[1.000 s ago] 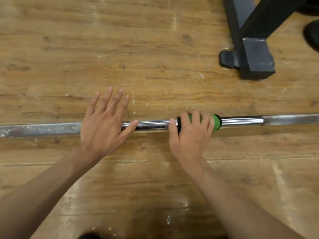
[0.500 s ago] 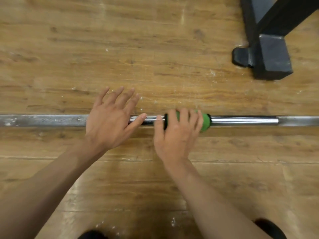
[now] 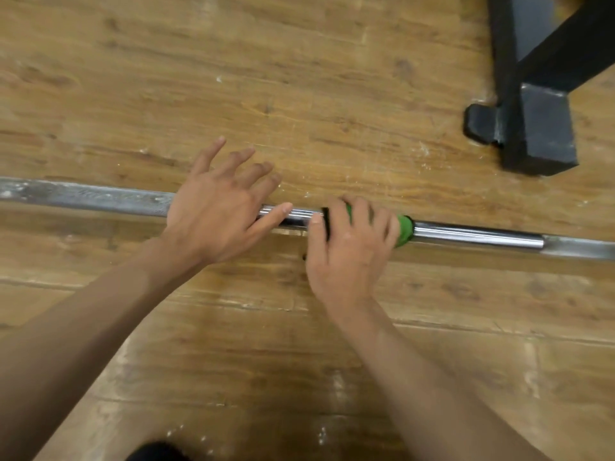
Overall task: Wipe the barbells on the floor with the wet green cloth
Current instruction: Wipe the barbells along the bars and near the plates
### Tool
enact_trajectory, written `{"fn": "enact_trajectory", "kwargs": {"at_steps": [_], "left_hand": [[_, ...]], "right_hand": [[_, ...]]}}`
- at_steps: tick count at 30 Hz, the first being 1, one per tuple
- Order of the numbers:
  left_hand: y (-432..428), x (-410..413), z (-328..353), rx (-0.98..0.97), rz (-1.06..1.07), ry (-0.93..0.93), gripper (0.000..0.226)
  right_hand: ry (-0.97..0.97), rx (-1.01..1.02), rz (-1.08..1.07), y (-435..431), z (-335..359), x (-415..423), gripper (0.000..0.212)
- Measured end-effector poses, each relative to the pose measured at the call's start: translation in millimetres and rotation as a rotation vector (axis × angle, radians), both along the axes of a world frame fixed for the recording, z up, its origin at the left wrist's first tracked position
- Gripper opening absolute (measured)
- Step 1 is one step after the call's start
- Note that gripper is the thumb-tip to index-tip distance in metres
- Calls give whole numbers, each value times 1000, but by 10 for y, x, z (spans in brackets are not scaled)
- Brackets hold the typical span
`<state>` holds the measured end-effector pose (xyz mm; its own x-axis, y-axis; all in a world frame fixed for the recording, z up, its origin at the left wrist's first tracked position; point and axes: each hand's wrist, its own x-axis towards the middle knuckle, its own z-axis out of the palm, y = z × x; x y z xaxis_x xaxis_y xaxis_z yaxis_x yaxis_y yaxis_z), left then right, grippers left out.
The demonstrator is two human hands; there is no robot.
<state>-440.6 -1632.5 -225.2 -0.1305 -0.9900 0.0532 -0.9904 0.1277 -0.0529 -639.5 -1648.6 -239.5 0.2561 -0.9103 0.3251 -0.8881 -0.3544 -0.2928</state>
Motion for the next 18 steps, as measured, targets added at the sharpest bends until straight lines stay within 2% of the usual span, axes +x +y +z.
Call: {"fn": "enact_trajectory", "kwargs": {"at_steps": [2,4,8,11,15,18], "left_hand": [[-54,30,-2,-1,-5,1,77],[-91,62,-15,-18,7,19,74],[-216,77,-45,-42,57,103,70],[-278,83,-25,-13,72,118,74],[-299,133,-47,-62,61,117,72],[-334,148,-51,-32,55,99,74]], "right_hand": [[61,17,159,-60,49,21,52],[110,14,188,-211,44,-267,53],[144,-21,-67,-446,1,-850,47],[112,-24,-155,-401,-13,-519,50],[147,-41,157,-335,-41,-129,52],[117,-86,223,-491,-52,-265,44]]}}
